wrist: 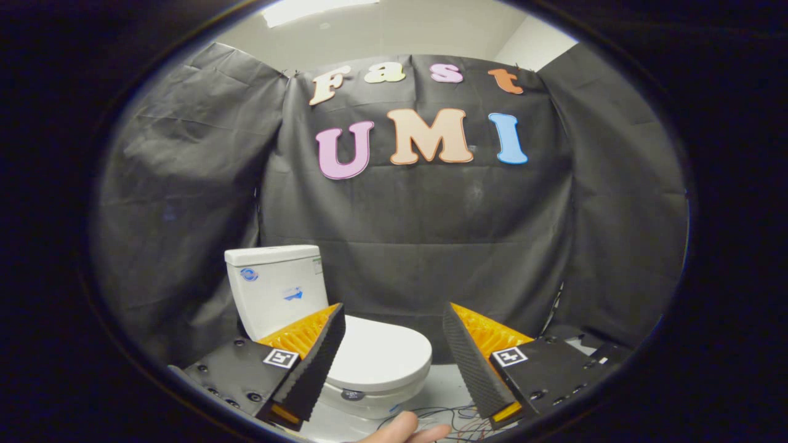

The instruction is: Open the toilet lid.

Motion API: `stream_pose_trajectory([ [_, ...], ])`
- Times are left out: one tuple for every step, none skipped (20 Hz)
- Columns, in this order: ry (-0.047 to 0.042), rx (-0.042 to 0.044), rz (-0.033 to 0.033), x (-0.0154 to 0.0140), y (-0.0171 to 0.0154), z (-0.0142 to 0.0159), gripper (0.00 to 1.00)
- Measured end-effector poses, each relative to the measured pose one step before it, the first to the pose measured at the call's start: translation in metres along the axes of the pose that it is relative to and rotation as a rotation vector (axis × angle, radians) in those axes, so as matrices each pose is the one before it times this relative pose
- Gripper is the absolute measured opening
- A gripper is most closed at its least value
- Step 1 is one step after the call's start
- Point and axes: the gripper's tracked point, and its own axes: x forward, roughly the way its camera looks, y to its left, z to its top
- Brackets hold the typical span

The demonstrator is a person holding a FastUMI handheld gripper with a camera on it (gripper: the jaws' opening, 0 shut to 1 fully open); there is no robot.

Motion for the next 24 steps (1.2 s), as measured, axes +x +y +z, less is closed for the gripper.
stream_pose_trajectory([
  [-0.00448,-0.01133,0.00161,0.01201,0.00273,0.00311,0.98],
  [-0.01168,-0.0141,0.00582,0.00768,0.00219,0.00189,0.98],
  [-0.00818,-0.014,0.01029,0.00607,0.00417,0.00309,0.98],
  [0.00055,-0.01407,0.02069,0.00384,0.00712,-0.00319,0.98],
  [0.01429,-0.01775,0.0152,0.00548,0.00617,-0.00353,0.98],
  [0.0223,-0.02901,0.0117,0.00427,0.00553,-0.00718,0.98],
  [0.00348,-0.00652,-0.00628,0.00427,0.00224,-0.00267,0.98],
  [-0.00215,0.01693,0.01895,0.00568,0.00478,-0.00024,0.98],
  [0.01632,0.02315,0.00903,0.00544,0.00642,-0.00297,0.98],
  [0.00406,0.01747,-0.00164,0.00077,0.00396,-0.00616,0.98],
  [-0.01731,0.01603,0.00164,0.00207,0.00396,-0.001,0.98],
  [-0.01585,0.02247,-0.0019,0.0018,0.0034,-0.00227,0.98],
  [-0.01188,0.03006,-0.00468,0.00197,0.00182,-0.00525,0.98],
  [-0.0188,0.03895,-0.00662,0.00155,0.00286,-0.00466,0.98],
  [-0.0196,0.04887,-0.00854,0.00082,0.00125,-0.00464,0.98],
  [-0.01261,0.05808,-0.01176,0.00325,0.00103,-0.0066,0.98],
  [-0.00895,0.06251,-0.01501,0.00483,0.00073,-0.00717,0.98],
  [-0.01104,0.06156,-0.01676,0.00409,0.0008,-0.00629,0.98],
  [-0.00675,0.04554,-0.00468,0.0032,0.0031,-0.00859,0.98],
  [0.0058,0.02709,-0.01626,0.0022,0.00021,-0.01107,0.98],
  [0.01499,0.02438,-0.01521,0.00322,-0.00207,-0.01205,0.99],
  [0.01322,0.04179,-0.0093,0.00207,0.00007,-0.0081,0.99],
  [0.00571,0.04297,-0.00611,0.00036,0.00044,-0.00471,0.99],
  [0.00413,0.03353,-0.01901,-0.0014,-0.00508,-0.00678,0.99],
])
